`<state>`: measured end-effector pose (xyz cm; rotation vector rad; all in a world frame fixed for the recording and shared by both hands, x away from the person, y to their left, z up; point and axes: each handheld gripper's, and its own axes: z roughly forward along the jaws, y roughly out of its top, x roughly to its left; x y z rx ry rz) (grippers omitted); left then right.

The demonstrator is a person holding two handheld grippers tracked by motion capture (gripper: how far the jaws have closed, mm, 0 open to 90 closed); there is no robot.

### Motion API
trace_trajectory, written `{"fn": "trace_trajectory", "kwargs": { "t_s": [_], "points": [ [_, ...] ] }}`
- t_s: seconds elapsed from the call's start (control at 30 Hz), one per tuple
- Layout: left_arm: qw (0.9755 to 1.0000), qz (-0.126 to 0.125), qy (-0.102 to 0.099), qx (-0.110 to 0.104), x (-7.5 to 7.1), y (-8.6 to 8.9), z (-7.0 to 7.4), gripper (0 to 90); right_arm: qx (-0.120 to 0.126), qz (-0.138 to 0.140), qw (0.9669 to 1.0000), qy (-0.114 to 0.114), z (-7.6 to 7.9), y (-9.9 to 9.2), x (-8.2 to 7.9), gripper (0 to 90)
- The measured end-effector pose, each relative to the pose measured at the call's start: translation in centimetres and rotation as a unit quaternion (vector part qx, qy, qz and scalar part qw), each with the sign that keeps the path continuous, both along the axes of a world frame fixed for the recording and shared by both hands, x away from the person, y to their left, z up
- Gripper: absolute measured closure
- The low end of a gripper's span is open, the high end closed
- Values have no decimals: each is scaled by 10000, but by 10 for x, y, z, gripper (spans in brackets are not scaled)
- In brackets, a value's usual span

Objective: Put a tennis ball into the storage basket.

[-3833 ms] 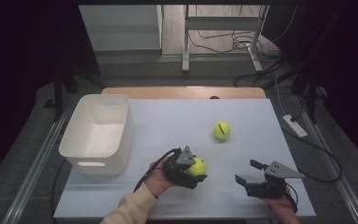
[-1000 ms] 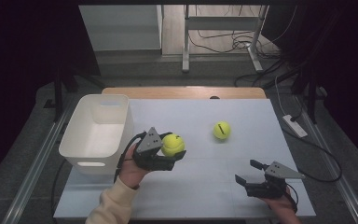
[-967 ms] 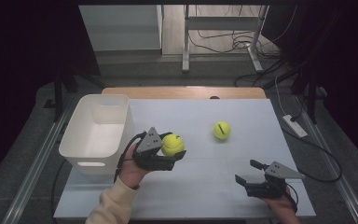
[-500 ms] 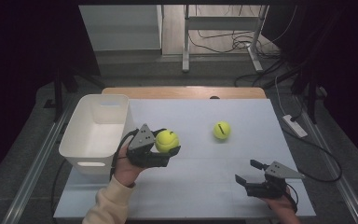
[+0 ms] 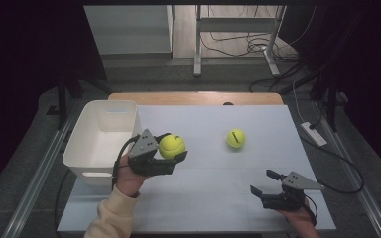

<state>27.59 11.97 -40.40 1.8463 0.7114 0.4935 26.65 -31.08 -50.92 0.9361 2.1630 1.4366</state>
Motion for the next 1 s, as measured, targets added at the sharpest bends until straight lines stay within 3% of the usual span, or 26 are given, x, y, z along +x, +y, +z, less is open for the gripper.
{"fn": "trace_trajectory", "kwargs": {
  "t_s": [0.63, 1.0],
  "points": [
    [9996, 235, -107, -152, -2, 16, 15, 262, 39, -38, 10000, -22, 1, 0, 0, 125],
    [9991, 369, -80, -169, 10, 25, 28, 262, 75, -6, 10000, -54, 3, -1, -1, 126]
  ]
}}
